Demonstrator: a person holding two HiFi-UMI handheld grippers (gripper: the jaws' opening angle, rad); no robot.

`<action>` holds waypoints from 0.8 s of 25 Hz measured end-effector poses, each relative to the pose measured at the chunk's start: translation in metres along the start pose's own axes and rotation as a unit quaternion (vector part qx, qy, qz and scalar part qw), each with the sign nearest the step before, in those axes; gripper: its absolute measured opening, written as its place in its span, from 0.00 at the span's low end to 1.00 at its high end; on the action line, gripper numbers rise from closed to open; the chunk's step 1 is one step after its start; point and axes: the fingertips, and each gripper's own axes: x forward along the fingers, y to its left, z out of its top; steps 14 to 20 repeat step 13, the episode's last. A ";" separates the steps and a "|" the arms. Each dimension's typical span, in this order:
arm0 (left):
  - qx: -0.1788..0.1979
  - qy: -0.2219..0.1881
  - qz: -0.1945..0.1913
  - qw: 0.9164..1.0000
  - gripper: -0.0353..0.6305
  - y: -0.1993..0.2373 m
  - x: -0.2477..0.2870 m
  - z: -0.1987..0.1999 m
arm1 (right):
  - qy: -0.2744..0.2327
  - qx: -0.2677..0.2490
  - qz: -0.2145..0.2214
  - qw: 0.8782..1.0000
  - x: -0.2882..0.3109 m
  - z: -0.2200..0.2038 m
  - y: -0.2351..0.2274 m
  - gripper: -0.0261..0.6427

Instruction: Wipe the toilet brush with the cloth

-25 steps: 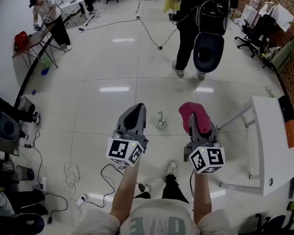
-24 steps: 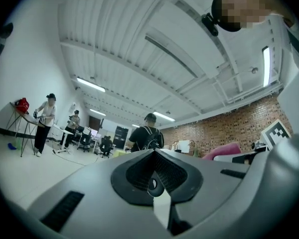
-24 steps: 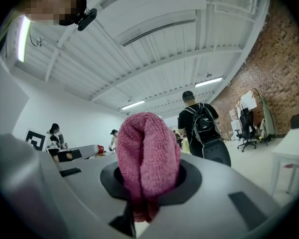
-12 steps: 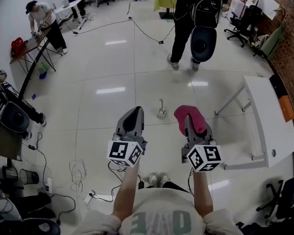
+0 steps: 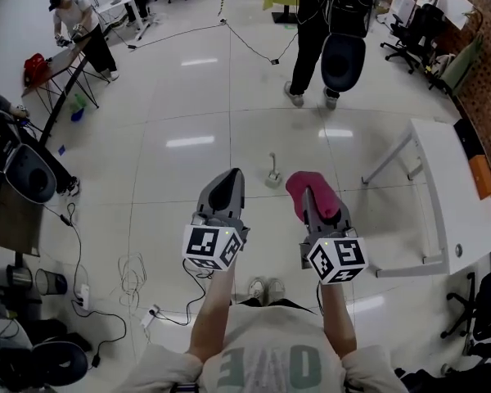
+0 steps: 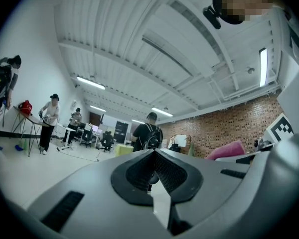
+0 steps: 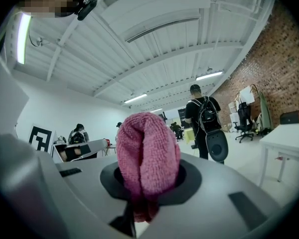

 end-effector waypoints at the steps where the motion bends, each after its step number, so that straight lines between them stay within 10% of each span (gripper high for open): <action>1: 0.001 0.000 0.000 1.000 0.06 -0.001 -0.001 0.000 | 0.000 0.001 0.003 1.000 -0.001 -0.002 0.002 0.14; 20: -0.001 0.001 0.009 1.000 0.06 0.009 0.005 -0.006 | -0.002 -0.004 0.021 1.000 0.013 -0.003 0.010 0.14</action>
